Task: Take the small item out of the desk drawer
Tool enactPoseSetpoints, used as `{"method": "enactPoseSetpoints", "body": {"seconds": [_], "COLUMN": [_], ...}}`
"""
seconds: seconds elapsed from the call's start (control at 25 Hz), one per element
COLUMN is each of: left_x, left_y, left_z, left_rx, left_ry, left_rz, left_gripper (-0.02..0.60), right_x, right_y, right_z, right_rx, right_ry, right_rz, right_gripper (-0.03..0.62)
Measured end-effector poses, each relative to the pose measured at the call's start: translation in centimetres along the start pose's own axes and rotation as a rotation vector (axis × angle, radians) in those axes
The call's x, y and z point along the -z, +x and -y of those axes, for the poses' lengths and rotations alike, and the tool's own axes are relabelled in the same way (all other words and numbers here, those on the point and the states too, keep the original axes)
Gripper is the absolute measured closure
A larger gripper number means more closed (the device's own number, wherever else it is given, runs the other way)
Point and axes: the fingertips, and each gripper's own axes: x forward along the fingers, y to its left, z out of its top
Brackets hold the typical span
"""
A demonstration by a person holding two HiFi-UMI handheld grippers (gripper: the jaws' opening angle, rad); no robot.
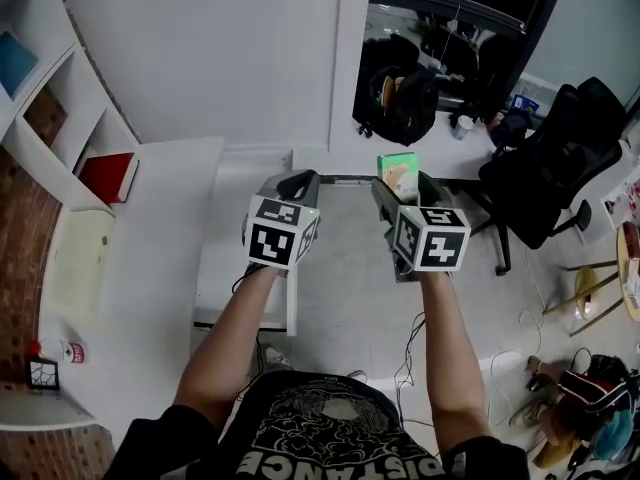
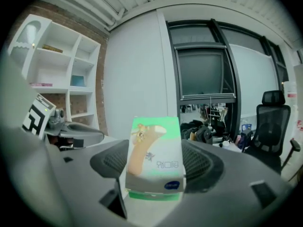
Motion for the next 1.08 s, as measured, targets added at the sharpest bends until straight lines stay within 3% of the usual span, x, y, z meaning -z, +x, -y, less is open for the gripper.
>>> {"method": "enactPoseSetpoints", "body": {"seconds": [0.36,1.08], "left_x": [-0.2,-1.1], "left_y": [-0.6,-1.8], "left_z": [2.4,3.1], "left_rx": [-0.021,-0.021], "left_ry": [-0.002,0.013], "left_rz": [0.001,0.019], "left_gripper": [0.575,0.574], "right_x": [-1.0,-1.0], "right_y": [-3.0,-4.4], "right_z": [2.0,2.1], "right_rx": [0.017,0.042], "right_ry": [-0.04,-0.061], "right_rz": [0.041,0.057], "right_gripper": [0.246,0.246]}}
